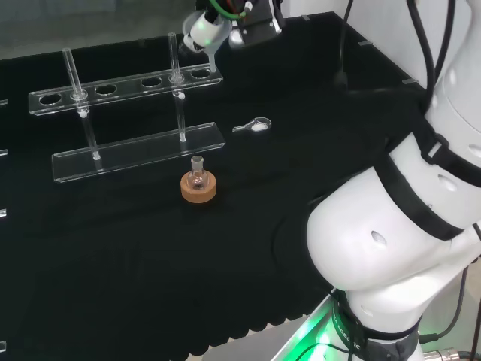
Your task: Place the funnel on the round-bottom flask.
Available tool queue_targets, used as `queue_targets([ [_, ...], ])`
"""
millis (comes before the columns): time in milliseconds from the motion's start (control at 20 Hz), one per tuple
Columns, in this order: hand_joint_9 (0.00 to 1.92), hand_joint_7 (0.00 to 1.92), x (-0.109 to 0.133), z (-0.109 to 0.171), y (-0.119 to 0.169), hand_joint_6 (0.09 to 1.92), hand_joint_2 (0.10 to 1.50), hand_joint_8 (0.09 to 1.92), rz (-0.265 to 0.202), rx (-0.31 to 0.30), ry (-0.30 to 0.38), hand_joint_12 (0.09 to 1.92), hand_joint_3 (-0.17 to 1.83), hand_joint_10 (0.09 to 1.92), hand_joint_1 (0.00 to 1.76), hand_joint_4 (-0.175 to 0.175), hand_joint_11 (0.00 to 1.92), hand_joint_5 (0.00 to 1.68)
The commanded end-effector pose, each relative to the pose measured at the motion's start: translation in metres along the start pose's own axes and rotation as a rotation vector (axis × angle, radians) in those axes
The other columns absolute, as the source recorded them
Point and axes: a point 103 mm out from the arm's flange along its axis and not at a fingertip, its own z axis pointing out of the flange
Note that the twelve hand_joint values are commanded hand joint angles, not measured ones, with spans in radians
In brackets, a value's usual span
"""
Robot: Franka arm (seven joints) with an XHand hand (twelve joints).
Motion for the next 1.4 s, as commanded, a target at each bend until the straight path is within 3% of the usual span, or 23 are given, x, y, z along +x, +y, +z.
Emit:
queue_targets([
  [50,0.97,0.67,0.022,0.016,-0.025,0.54,0.83,0.76,-0.012,0.019,0.015,1.27,0.52,0.62,0.72,-0.065,0.52,0.58],
  [500,0.97,0.67,0.041,0.050,-0.037,0.54,0.83,0.76,-0.032,0.068,0.055,1.27,0.53,0.63,0.72,-0.067,0.52,0.58],
  [1200,0.96,0.68,0.063,0.106,-0.022,0.55,0.83,0.76,-0.055,0.176,0.059,1.27,0.53,0.62,0.72,-0.067,0.52,0.58],
  [1400,0.94,0.67,0.067,0.117,-0.020,0.55,0.83,0.76,-0.060,0.169,0.053,1.27,0.53,0.62,0.71,-0.067,0.51,0.58],
])
